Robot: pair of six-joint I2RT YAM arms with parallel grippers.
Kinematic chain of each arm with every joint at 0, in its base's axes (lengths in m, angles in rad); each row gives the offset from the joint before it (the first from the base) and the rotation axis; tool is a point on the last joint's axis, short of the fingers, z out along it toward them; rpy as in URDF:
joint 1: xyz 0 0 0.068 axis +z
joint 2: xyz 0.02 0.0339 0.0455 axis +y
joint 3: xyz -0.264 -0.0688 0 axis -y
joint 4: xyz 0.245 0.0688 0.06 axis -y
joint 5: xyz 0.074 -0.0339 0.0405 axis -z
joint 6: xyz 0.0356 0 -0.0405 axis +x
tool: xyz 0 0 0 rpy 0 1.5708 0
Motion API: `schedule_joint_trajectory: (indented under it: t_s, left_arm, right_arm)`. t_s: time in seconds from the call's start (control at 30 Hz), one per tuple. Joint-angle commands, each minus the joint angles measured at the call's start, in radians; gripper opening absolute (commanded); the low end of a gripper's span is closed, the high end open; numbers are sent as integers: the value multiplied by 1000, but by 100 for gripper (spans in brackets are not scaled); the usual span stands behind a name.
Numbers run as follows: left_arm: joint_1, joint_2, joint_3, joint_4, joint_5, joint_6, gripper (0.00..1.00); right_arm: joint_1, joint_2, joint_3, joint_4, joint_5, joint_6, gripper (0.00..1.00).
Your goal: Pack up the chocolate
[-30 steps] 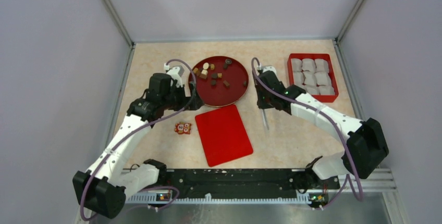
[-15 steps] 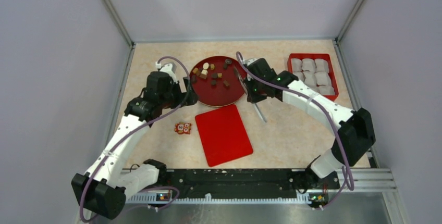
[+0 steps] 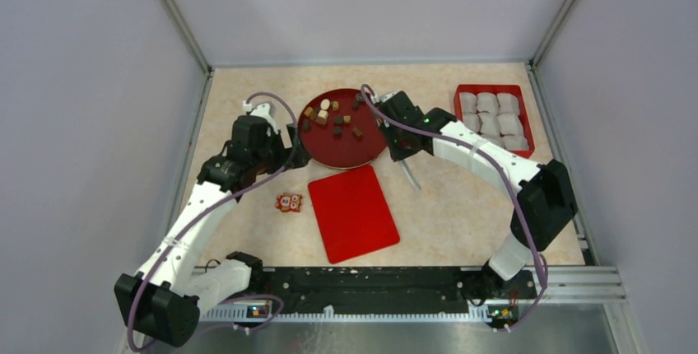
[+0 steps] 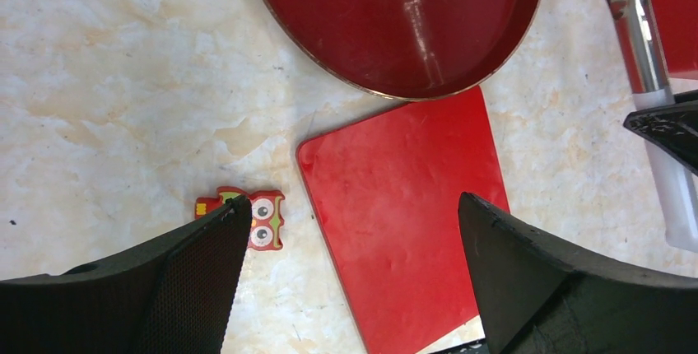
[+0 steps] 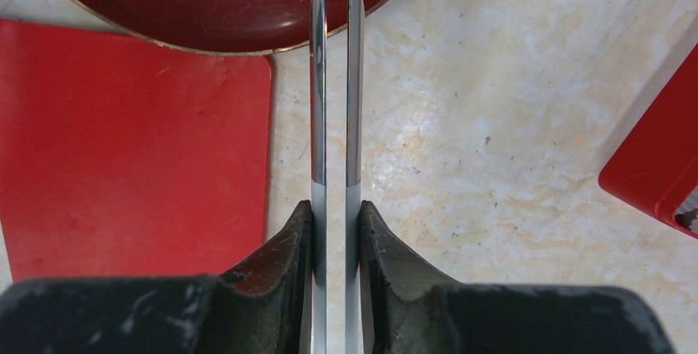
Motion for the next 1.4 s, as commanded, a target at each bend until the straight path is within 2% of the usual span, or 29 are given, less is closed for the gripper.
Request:
schedule_joint_trajectory:
  t_s: [0.0,0.17,0.47,0.57,0.77,1.37]
  left_arm:
    - [9,-11,-28,37,-35,-2,99]
    - [18,13,-28,47,-27,-4,99]
    - [22,18,-25,70,-105,26,99]
    - [24,23,-23,68,-113,35,99]
    - [28,10,-40,67,-149,50,99]
    - [37,-35,-62,59,-170,71,99]
  right_arm:
    - [20,25,68,39,59,-13,20]
    - [20,50,80,39,53,-15,26]
    - [19,89,131,45,45,-21,29]
    - [23,117,171,23,15,-23,35]
    - [58,194,223,5,38,-40,36]
    - [60,294,272,24,49,-46,40]
